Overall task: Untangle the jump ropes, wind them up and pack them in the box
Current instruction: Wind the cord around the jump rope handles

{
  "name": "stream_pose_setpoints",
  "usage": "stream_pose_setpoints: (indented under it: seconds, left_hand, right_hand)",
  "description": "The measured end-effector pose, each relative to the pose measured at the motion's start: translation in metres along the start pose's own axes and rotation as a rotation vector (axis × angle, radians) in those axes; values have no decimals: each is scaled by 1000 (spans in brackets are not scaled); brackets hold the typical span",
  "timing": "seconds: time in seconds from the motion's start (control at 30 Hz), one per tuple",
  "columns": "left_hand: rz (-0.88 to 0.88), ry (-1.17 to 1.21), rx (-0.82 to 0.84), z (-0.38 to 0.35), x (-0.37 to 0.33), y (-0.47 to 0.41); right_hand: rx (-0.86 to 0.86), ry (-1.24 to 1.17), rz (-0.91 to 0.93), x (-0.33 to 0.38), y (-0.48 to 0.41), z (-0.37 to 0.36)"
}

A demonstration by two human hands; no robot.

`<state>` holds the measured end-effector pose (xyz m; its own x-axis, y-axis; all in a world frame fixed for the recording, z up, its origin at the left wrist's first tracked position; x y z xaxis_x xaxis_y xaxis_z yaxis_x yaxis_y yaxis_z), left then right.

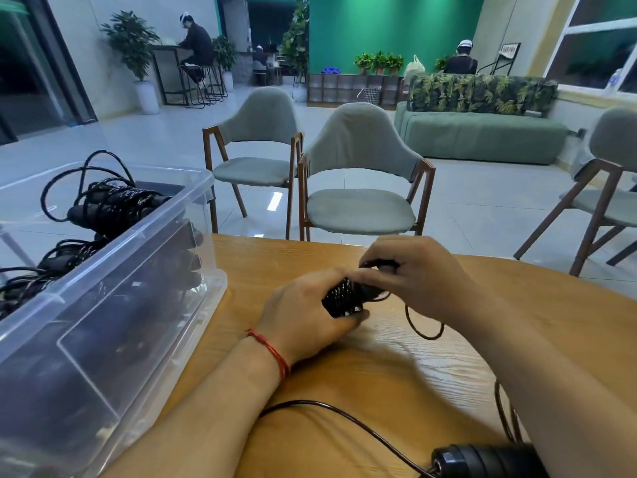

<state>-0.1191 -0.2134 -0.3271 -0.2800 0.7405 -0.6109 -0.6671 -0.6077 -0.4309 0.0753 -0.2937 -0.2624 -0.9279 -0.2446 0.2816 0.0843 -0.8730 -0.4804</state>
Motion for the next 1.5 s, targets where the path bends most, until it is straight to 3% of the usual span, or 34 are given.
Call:
stream_pose_setpoints:
  seconds: [0.17, 0.23, 0.57, 0.7, 0.83, 1.07, 1.2, 1.33, 1.5]
  left_hand:
    - [-233, 92, 142, 2, -14, 5]
    - [-282, 159, 134, 0, -18, 6]
    - [37, 772, -99, -4, -16, 2]
    - [176, 863, -232, -3, -10, -2]
    - [169, 741, -318, -5, -8, -4]
    - [129, 564, -295, -10, -14, -8]
    - [120, 602, -219, -10, -15, -8]
    - [171, 678, -132, -11, -12, -5]
    - [199, 737, -211, -6, -6, -8]
  right_hand:
    - [427, -417, -270, -8, -1, 14]
    - [518, -530, -329, -15, 3, 9]
    - [314, -1064, -590, -9, 6, -20]
    - [296, -995, -562, -2, 4, -23]
    - [259, -764, -501, 9, 1, -31]
    - [25, -500, -526, 21, -1, -31]
    - [56, -343, -469, 24, -2, -23]
    - [116, -463, -521, 21, 1, -21]
    - [202, -656, -622, 21, -8, -31]
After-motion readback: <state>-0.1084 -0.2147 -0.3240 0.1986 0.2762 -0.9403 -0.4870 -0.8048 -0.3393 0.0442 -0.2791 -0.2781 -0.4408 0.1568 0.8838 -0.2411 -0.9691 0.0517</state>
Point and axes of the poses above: each hand's wrist, its own y-axis away from the middle knuckle, its own z-axis out of the back of the hand, x = y × z, the point moved 1 cm from there along -y, towards the middle knuckle, and after that the axes turned 9 degrees about y, right-handed, at the moved point
